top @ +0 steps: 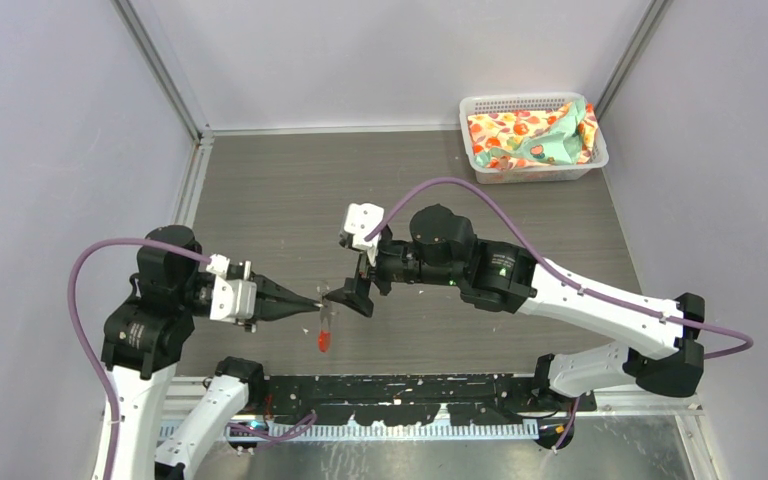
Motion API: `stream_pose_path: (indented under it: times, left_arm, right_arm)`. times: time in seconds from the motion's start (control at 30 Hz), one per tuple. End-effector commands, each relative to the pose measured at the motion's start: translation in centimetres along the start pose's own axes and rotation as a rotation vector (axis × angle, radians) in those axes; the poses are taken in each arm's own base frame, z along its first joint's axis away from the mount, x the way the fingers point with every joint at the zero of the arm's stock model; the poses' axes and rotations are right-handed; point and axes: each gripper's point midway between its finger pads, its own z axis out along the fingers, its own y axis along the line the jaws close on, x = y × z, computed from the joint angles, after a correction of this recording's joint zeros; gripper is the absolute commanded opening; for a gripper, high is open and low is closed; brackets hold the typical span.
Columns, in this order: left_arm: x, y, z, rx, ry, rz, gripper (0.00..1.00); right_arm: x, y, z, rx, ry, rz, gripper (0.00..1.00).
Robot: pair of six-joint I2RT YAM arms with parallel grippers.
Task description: Put the keys on the keyring
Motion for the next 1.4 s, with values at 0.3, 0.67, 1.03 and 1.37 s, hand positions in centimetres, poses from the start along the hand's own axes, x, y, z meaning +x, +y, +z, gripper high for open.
stream_pose_path:
  times: [0.3, 0.67, 1.03, 1.37]
  left_arm:
    - [-1.2, -0.6, 0.0, 0.022, -0.037, 0.082, 0.00]
    - [0.3, 2.0, -0.3, -0.108, -0.004, 0.466, 0.00]
    - [-0.3, 2.8, -0.2, -0.099, -0.008, 0.463, 0.00]
    - [-2.0, 3.6, 0.2, -0.113, -0.079, 0.211, 0.00]
  right_arm:
    - [-3.3, 1.6, -4.4, -0.076, -0.062, -0.050, 0.93]
    - [-5.1, 3.2, -6.2, -0.156, -0.123, -0.056, 0.73]
    - [-5.9, 3.2, -4.0, -0.145, -0.155, -0.096, 0.66]
    - [-6.0, 3.4, -2.3, -0.123, -0.176, -0.137, 0.56]
